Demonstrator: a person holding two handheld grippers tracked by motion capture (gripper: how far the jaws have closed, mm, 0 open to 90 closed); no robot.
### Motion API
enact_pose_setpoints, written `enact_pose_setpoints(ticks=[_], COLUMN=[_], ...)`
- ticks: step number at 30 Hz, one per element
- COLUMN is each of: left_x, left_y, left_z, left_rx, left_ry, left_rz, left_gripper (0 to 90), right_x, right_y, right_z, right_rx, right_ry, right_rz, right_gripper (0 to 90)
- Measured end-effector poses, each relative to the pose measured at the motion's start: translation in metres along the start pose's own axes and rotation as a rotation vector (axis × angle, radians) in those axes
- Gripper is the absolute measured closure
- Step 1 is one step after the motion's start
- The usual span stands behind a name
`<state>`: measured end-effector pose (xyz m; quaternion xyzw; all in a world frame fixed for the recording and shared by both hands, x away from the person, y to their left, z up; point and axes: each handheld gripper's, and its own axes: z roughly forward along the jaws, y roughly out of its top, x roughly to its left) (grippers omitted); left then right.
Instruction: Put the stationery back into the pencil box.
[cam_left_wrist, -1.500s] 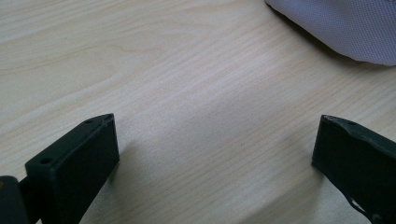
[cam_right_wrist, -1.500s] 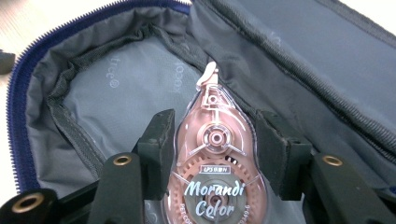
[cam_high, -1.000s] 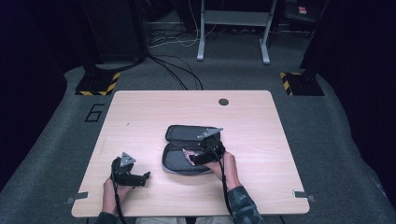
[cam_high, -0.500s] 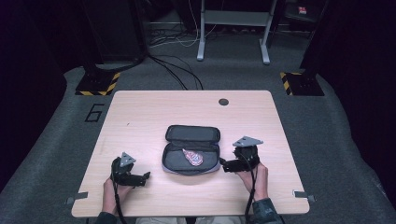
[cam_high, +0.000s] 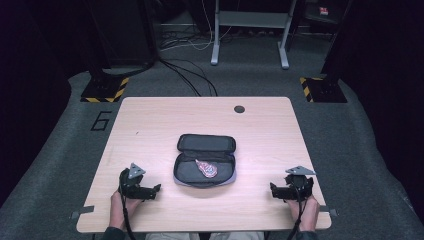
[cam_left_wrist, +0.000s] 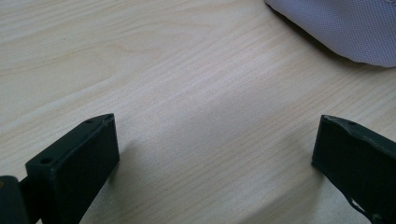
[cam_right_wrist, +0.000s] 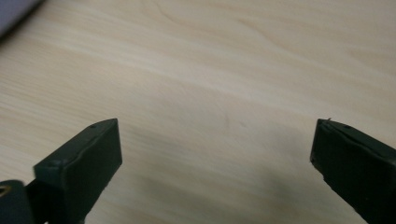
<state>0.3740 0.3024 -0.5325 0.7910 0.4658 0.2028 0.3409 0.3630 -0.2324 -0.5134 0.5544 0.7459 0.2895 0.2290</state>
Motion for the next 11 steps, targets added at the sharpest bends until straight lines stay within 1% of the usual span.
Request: enact_pose_setpoints(ticks=[1,2,3,4,5,6,7,11], left_x=[0.0,0.0,0.0,0.0,0.0,0.0,0.0,0.0], left_y=[0.0,0.0,0.0,0.0,0.0,0.0,0.0,0.0], left_z=[0.0,0.0,0.0,0.0,0.0,0.0,0.0,0.0], left_rx=[0.0,0.0,0.001,0.001,0.001,0.001,0.0,0.001], left_ry=[0.0,0.0,0.001,0.001,0.001,0.0,0.001,0.001], left_rz=[0.0,0.0,0.0,0.0,0.0,0.001,-0.001,0.001], left_gripper=[0.2,0.2,0.2,0.2,0.2,0.2,0.2,0.4], right_x=[-0.004,-0.004,-0.01,-0.01,-0.015,-0.018,-0.019,-0.019], right_y=[-0.005,-0.005,-0.012,-0.012,-0.017,-0.02,-0.022,-0.022], right_z=[0.001,0.001,0.003,0.003,0.003,0.003,0.003,0.003], right_rx=[0.005,0.005,0.017,0.017,-0.009,-0.023,-0.045,-0.047], right_ry=[-0.009,-0.009,-0.02,-0.02,-0.006,-0.004,-0.008,-0.011], right_rz=[0.012,0.012,0.024,0.024,0.047,0.035,0.049,0.047], right_gripper=[0.4,0.4,0.0,0.0,0.0,0.0,0.0,0.0])
